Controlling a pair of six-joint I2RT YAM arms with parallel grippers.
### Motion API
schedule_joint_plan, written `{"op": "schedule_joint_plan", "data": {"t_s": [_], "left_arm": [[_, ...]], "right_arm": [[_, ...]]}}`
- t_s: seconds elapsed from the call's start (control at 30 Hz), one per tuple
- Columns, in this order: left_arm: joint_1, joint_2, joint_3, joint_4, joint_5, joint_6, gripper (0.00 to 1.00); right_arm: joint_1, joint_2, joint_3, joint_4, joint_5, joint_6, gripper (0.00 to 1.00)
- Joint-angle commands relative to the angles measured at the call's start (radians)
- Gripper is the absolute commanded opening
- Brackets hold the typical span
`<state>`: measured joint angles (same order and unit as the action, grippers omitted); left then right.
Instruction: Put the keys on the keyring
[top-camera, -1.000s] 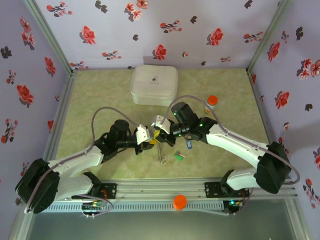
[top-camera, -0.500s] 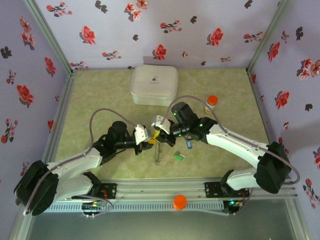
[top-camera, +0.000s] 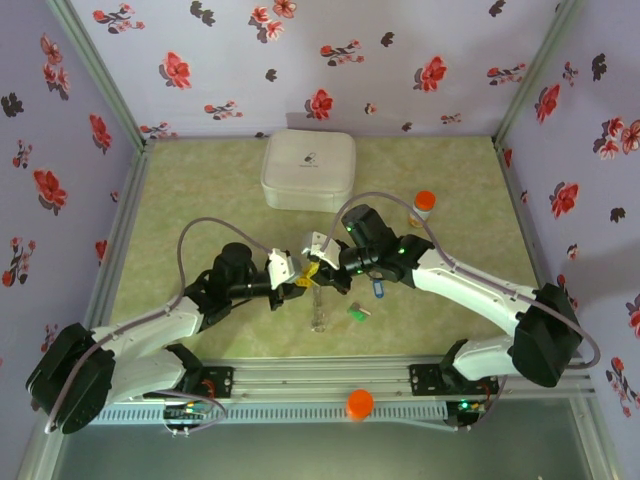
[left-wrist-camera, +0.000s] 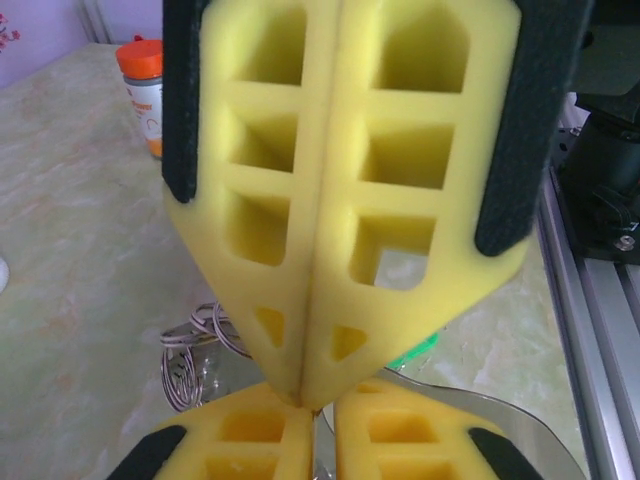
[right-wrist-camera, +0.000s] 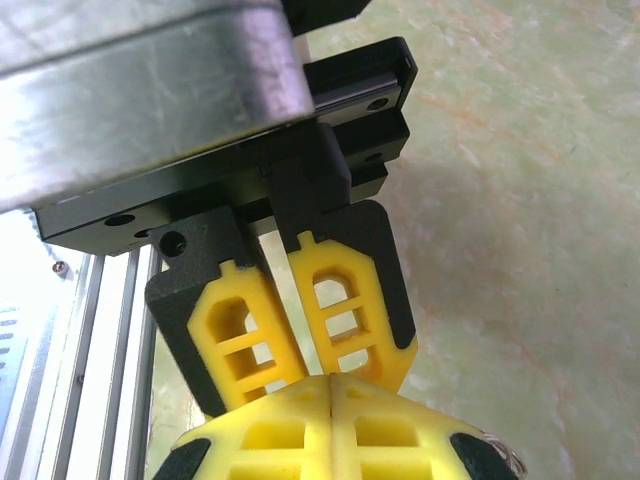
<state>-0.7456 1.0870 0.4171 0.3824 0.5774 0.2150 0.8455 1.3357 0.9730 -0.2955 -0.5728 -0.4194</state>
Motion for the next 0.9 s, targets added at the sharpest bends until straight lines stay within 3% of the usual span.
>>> {"op": "schedule_joint_plan", "data": {"t_s": [0.0,0.1,0.17,0.2,0.23,0.27,0.33,0.5,0.6,0.87], "left_arm": [[0.006,-0.015,-0.005,0.097,0.018,-0.006,0.08],[0.006,-0.009,-0.003,0.101,0.015,0.002,0.0],[0.007,-0.007,-0.003,0.103,0.011,0.01,0.0],[0.006,-0.008,-0.004,0.105,0.007,0.016,0.0],[0.006,-0.007,-0.006,0.11,0.002,0.021,0.0],[0.006,-0.008,-0.009,0.117,-0.002,0.025,0.0],[0.006,-0.012,-0.02,0.14,-0.004,0.048,0.0],[0.005,-0.023,-0.043,0.203,-0.008,0.101,0.0],[0.006,-0.03,-0.068,0.263,0.009,0.152,0.0],[0.005,-0.059,-0.072,0.296,0.018,0.181,0.0]], "right_arm": [[0.013,0.004,-0.003,-0.013,-0.014,-0.016,0.0],[0.012,0.001,-0.004,-0.005,-0.02,-0.01,0.0],[0.012,-0.014,-0.011,0.017,-0.018,0.005,0.0],[0.01,-0.03,-0.02,0.041,-0.014,0.016,0.06],[0.005,-0.053,-0.032,0.067,-0.013,0.037,0.27],[-0.001,-0.08,-0.045,0.098,-0.014,0.061,0.37],[-0.016,-0.156,-0.099,0.189,-0.029,0.108,0.42],[-0.045,-0.327,-0.235,0.293,0.065,0.117,0.44],[-0.045,-0.38,-0.302,0.276,0.157,0.053,0.38],[-0.028,-0.377,-0.326,0.218,0.129,0.008,0.29]]}}
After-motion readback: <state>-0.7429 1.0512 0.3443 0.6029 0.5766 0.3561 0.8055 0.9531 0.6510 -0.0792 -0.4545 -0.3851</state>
